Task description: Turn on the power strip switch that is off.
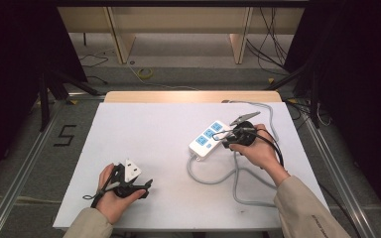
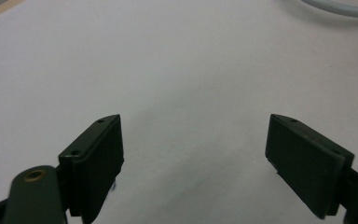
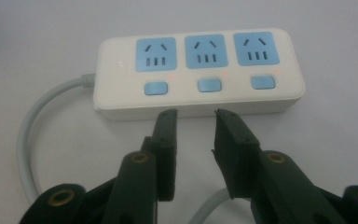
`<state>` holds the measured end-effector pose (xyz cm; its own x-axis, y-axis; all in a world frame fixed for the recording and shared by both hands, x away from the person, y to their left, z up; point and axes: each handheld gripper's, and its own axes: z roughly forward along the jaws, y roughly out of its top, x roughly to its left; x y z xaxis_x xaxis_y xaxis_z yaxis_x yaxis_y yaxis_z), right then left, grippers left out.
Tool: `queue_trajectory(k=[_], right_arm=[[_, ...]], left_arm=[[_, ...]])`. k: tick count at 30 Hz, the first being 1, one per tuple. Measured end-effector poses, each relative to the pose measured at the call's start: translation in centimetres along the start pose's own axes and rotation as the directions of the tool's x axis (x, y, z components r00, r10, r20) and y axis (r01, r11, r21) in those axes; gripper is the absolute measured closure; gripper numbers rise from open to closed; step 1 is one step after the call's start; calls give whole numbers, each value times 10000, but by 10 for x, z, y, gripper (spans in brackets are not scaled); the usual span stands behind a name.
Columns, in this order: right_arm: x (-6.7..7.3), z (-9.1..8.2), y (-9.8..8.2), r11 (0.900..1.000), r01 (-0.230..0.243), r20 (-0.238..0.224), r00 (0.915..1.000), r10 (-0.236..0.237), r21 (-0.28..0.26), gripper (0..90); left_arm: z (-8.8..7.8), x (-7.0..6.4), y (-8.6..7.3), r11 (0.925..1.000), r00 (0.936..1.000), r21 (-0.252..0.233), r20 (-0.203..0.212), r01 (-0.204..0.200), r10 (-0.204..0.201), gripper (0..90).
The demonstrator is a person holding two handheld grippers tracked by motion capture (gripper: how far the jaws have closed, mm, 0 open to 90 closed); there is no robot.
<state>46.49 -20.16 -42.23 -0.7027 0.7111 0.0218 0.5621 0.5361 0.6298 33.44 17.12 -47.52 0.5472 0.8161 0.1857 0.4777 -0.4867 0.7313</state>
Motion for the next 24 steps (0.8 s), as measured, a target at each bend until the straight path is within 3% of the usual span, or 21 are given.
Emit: queue_trajectory(k=[15,24], right_arm=[[13,-17,-34,9992,46,-598,9982,-69,-386,619],[18,-25,-56,9969,132,-687,9975,-186,-778,554]], left_arm=[[1,0,-1,10000,10000,-33,-4,32,-32,191],[1,1,-1,10000,10000,31,-22,43,-43,191]])
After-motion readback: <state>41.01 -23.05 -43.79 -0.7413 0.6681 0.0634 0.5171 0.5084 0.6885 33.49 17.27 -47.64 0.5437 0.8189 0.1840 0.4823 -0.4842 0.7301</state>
